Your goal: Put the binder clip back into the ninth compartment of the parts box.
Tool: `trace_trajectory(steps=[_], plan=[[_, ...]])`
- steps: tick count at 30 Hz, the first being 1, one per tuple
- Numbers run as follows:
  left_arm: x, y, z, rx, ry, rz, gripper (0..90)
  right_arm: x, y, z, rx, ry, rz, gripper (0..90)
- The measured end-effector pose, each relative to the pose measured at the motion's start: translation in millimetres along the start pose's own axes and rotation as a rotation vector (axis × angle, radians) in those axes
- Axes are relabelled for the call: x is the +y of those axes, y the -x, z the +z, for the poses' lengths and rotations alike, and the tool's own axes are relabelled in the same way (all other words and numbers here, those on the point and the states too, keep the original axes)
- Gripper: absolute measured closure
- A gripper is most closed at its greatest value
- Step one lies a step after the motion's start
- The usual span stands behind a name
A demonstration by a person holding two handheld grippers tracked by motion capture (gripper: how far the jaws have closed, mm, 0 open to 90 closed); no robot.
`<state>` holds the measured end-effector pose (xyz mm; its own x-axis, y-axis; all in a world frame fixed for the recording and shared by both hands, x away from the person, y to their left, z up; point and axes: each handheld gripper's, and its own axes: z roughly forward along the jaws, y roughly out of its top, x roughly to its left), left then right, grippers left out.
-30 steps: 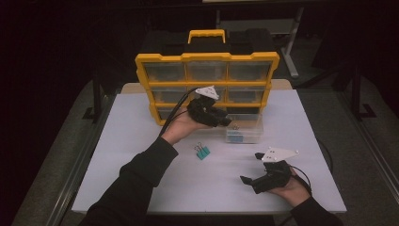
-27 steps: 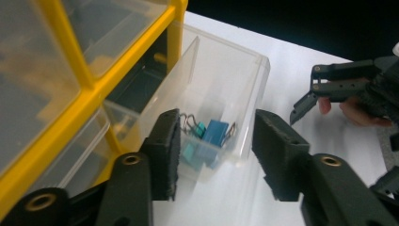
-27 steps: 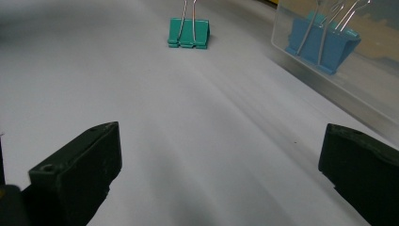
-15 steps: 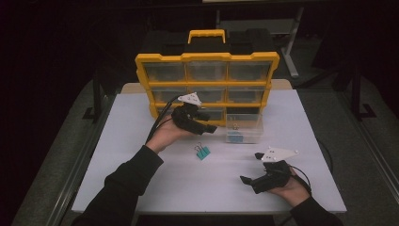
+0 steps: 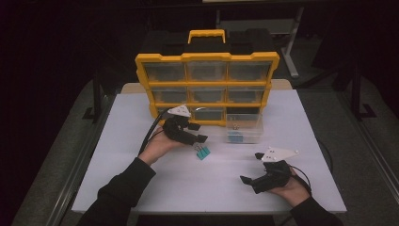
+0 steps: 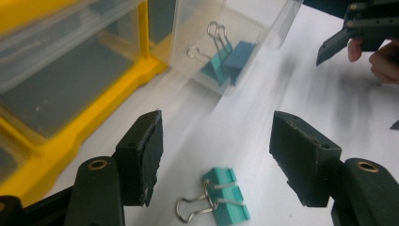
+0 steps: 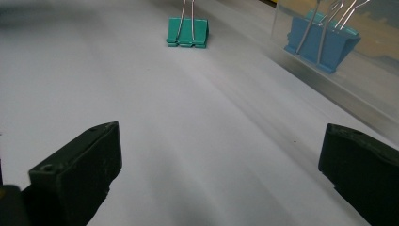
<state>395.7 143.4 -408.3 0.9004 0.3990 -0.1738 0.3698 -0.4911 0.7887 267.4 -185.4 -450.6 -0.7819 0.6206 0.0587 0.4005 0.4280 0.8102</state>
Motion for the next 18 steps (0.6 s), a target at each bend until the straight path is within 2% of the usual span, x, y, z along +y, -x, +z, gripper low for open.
trace_trajectory(steps=[5,8,10,18], plan=[[-15.3,0.7,4.5,0.001,0.002,-0.009,35.6,-0.1,0.1,0.4,-0.001,-0.003,0.002,0.0],[-25.5,0.8,7.0,-0.004,0.032,-0.031,37.1,-0.5,0.2,0.4,-0.001,-0.003,0.003,0.0],[-29.9,1.0,11.1,-0.007,0.007,-0.032,38.9,-0.7,0.4,0.3,-0.002,-0.004,0.003,0.0],[-37.0,4.1,20.3,-0.015,-0.017,-0.024,43.5,-0.6,-0.3,0.6,-0.002,-0.007,-0.003,0.0]])
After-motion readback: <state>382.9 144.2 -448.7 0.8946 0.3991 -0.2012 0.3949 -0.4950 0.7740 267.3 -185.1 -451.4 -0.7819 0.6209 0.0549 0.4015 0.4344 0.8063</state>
